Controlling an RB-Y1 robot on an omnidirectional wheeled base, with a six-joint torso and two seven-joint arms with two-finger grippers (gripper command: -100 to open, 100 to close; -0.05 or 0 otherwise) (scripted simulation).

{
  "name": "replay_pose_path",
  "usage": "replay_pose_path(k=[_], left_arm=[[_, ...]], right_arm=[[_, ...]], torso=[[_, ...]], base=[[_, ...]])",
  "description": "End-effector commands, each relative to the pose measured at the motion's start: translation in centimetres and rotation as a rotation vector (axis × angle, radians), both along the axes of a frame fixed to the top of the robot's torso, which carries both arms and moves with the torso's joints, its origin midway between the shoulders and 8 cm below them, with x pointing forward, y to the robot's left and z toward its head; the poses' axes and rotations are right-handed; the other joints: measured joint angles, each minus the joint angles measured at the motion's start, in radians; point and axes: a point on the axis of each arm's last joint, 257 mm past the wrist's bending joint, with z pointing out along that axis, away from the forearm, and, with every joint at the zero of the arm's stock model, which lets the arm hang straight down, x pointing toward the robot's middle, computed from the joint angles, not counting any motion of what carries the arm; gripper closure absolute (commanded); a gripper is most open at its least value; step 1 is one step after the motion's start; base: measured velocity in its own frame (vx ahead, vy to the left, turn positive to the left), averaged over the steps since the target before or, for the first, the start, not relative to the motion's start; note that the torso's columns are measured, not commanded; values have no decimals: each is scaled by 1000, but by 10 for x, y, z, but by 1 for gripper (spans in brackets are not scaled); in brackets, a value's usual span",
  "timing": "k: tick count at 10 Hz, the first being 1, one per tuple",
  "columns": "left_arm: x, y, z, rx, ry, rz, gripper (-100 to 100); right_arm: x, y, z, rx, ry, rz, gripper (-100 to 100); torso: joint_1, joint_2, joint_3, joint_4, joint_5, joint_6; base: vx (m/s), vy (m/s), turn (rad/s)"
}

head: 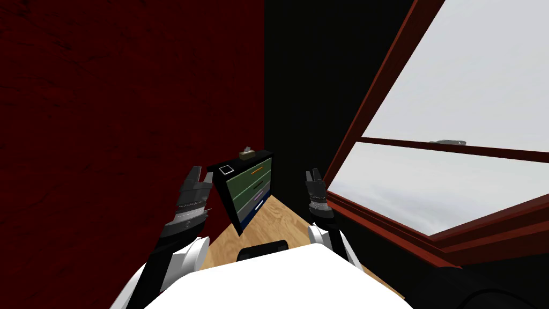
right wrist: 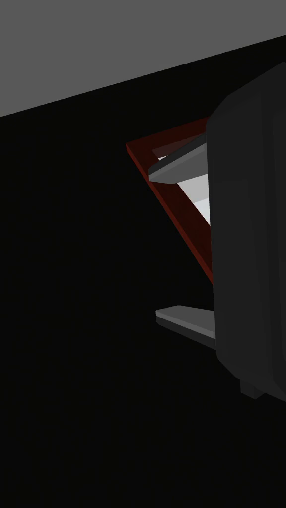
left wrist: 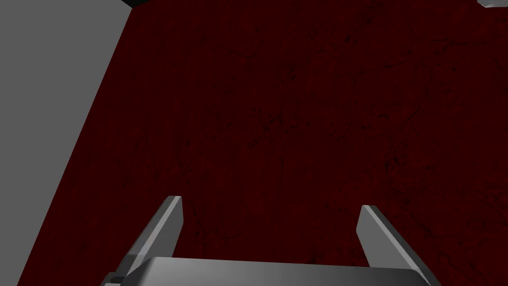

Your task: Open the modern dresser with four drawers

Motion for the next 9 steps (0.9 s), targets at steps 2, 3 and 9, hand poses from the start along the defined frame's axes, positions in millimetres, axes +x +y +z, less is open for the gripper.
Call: replay_pose_path(k=[2,3,9], left_arm=[[0,0,0,0,0,0,0],[0,0,0,0,0,0,0],[0,0,0,0,0,0,0]], right_arm=[[0,0,0,0,0,0,0],[0,0,0,0,0,0,0],[0,0,0,0,0,0,0]], torso=[[0,104,-209,105,0,0],[0,175,-351,176,0,0],[0,618,-1234,617,0,0]], base=[[0,0,0],[0,0,0],[0,0,0]])
